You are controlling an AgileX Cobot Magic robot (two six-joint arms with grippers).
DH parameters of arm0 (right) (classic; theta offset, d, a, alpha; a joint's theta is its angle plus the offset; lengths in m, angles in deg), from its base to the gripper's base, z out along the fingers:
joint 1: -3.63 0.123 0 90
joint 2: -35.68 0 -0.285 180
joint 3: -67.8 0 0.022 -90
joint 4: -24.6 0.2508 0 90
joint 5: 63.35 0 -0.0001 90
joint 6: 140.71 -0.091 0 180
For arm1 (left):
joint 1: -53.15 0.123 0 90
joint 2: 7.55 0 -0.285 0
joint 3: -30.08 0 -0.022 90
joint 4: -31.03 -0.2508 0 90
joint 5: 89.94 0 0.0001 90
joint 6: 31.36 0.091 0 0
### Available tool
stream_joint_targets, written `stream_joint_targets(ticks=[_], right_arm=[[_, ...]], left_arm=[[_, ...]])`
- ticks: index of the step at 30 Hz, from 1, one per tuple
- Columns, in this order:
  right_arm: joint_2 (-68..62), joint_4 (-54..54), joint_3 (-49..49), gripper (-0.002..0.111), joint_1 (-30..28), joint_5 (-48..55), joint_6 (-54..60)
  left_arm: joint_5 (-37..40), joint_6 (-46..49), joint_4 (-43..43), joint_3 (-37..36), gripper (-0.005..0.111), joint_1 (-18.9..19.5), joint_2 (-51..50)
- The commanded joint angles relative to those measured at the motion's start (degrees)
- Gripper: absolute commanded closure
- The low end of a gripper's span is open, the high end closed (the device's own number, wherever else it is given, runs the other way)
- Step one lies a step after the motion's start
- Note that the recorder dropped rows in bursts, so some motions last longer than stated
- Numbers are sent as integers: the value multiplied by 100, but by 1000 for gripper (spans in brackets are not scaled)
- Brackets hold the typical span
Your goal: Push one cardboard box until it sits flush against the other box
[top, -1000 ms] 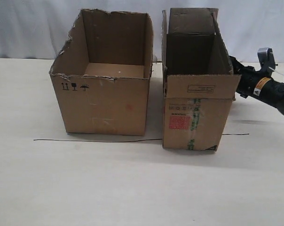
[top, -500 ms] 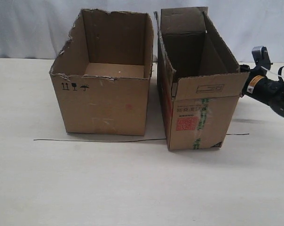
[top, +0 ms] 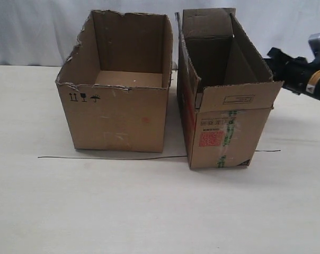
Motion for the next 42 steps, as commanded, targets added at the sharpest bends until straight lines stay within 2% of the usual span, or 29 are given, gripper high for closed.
stream_joint_targets(ticks=[1,5,8,17,23,27,30,31,32,34,37,42], right_arm=[[1113,-295,747,103,-210,760,52],[2001,-803,1414,103,-54,2144,107],[2681,-842,1922,103,37,2710,242],[4924,-1120,3786,103,60,2968,606],[6182,-1271,4986,103,128,2027,560],[6403,-1477,5314,103,744,2104,561],[6392,-1495,5312,103,2053,2872,504],[6392,-1359,5296,103,2257,3056,580],[6392,-805,5234,103,2689,3453,1027],[6278,102,5078,103,3088,3554,1831],[5998,720,4858,103,3329,3594,2436],[4851,786,4367,103,3526,3423,2683]], left_arm=[[-24,-33,-4,-12,107,0,15],[-24,-33,-4,-12,107,0,15],[-24,-33,-4,-12,107,0,15],[-24,-33,-4,-12,107,0,15],[-24,-33,-4,-12,107,0,15],[-24,-33,-4,-12,107,0,15],[-24,-33,-4,-12,107,0,15],[-24,-33,-4,-12,107,0,15],[-24,-33,-4,-12,107,0,15],[-35,-33,20,-12,107,0,15],[-35,-33,20,-12,107,0,15],[-35,-33,20,-12,107,0,15]])
